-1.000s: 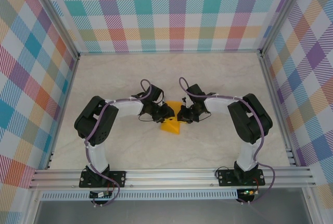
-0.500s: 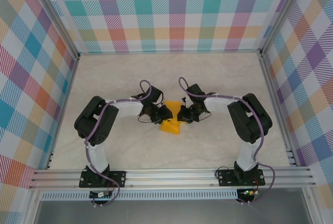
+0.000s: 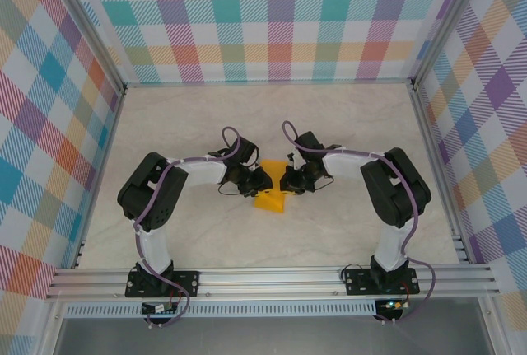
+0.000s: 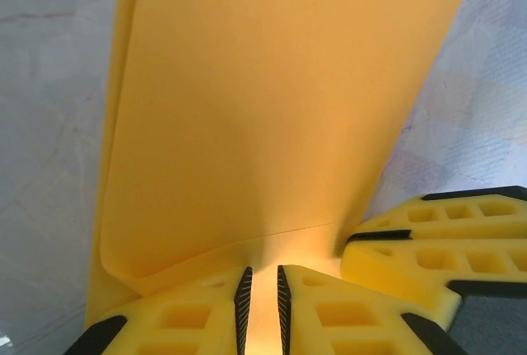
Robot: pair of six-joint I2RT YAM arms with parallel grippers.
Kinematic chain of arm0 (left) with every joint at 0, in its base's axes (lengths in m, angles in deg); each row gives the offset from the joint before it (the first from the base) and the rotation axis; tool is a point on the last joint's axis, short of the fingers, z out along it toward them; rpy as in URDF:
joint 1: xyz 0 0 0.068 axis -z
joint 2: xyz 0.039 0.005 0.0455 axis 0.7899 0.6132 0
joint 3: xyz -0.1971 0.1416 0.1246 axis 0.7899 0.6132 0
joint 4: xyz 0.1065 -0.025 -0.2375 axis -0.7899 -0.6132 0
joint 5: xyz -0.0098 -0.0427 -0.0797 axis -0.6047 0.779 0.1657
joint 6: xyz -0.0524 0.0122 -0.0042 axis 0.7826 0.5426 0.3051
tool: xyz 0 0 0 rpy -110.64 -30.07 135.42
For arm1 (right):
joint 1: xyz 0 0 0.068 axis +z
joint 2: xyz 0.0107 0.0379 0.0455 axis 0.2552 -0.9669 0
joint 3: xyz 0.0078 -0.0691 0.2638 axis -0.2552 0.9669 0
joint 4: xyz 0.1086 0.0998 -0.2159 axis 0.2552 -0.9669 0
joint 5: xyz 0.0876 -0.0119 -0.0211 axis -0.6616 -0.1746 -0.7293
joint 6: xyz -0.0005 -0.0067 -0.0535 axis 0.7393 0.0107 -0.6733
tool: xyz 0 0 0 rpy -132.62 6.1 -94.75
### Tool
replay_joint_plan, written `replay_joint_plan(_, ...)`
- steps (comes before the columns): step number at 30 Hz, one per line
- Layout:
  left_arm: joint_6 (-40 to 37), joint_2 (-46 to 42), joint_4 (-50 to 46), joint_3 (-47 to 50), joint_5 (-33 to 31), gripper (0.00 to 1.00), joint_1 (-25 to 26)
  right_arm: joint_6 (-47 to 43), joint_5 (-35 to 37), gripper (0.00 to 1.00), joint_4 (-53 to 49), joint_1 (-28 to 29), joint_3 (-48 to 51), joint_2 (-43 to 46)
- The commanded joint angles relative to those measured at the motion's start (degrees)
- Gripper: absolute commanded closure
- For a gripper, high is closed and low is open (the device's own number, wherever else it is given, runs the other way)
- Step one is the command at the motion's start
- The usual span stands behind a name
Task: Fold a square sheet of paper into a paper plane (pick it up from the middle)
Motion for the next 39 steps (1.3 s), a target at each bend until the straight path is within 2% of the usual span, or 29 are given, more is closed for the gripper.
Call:
replay_joint_plan(1, 0.4, 2.1, -5.2, 3.1, -3.7, 0.8, 0.6, 0.1, -1.3, 0.85, -1.4, 0.8, -2.2, 5.1)
replay_joint_plan(10, 0.7, 3.0, -6.3, 2.5, -4.3, 0.81, 0.9, 1.2, 4.1, 0.86, -4.3, 6.8, 2.8, 12.1)
replay_joint_plan(17, 1.5, 3.0, -6.5, 2.5, -5.1, 0.81, 0.9, 2.7, 7.6, 0.87, -6.0, 11.3, 1.4, 8.7)
replay_joint_plan(25, 2.1, 3.3, -6.5, 2.4, -5.4, 0.81, 0.9, 3.7, 8.6, 0.88, -6.5, 12.1, -0.4, 4.4)
replay_joint_plan(39, 2.1, 3.7, -8.5, 1.9, -5.7, 0.81, 0.9, 3.0, 11.1, 0.88, -9.9, 12.0, -0.6, 3.3)
